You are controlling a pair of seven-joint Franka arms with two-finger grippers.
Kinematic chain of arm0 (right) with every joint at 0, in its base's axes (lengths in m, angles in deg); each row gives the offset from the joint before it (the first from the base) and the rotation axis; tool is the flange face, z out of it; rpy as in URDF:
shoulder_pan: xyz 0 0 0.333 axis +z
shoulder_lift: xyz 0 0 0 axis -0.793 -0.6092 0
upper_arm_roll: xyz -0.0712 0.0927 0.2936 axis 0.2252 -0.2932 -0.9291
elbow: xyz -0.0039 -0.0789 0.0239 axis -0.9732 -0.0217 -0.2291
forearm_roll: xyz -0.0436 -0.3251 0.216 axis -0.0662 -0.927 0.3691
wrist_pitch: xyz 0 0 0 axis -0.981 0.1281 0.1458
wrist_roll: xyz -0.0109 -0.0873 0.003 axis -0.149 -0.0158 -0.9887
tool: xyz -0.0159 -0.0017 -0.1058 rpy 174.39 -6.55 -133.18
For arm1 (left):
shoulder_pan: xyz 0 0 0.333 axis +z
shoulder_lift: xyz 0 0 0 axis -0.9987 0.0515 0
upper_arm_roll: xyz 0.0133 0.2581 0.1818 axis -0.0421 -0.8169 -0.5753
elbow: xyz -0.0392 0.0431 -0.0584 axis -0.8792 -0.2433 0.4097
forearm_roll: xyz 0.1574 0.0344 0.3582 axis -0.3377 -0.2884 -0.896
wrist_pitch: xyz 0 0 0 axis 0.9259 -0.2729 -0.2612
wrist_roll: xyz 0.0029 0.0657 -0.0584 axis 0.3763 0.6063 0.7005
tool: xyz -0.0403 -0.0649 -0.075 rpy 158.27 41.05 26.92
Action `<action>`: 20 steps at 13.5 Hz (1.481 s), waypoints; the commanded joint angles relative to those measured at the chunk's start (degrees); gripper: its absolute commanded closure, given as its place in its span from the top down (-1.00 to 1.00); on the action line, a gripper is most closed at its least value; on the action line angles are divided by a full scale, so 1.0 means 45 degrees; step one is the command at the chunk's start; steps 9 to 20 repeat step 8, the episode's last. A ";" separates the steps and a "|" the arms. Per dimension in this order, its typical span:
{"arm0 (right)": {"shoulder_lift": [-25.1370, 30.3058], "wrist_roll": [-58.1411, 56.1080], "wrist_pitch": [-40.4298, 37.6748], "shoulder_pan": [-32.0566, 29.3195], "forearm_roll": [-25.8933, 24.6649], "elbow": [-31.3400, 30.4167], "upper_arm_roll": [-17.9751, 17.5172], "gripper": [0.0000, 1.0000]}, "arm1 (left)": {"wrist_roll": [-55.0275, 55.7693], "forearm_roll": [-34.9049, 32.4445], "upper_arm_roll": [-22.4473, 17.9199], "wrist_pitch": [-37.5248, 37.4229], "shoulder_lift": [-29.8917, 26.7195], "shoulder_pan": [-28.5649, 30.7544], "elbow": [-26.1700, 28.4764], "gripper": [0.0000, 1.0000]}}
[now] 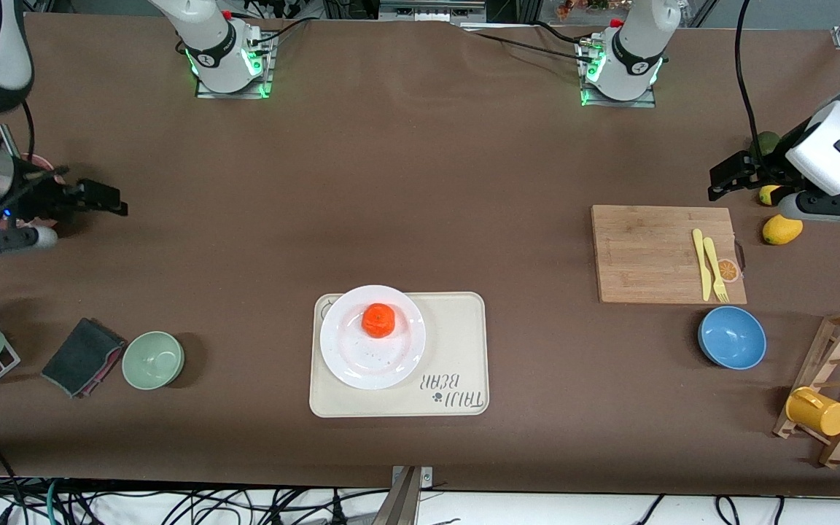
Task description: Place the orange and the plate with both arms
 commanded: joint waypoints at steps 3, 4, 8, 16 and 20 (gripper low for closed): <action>0.0637 0.0445 -0.0420 -0.0019 -0.0574 -0.0433 -0.0061 1.00 | -0.0272 0.0189 -0.0048 -0.0245 0.0096 0.0014 -0.0298 1.00; 0.0676 0.0445 -0.0420 -0.0019 -0.0710 -0.0433 -0.0061 1.00 | -0.0272 0.0189 -0.0048 -0.0245 0.0096 0.0014 -0.0298 1.00; 0.0793 0.0465 -0.0439 -0.0038 -0.0828 -0.0433 -0.0022 1.00 | -0.0272 0.0189 -0.0048 -0.0245 0.0096 0.0014 -0.0298 1.00; 0.0793 0.0465 -0.0439 -0.0038 -0.0828 -0.0433 -0.0022 1.00 | -0.0272 0.0189 -0.0048 -0.0245 0.0096 0.0014 -0.0298 1.00; 0.0793 0.0465 -0.0439 -0.0038 -0.0828 -0.0433 -0.0022 1.00 | -0.0272 0.0189 -0.0048 -0.0245 0.0096 0.0014 -0.0298 1.00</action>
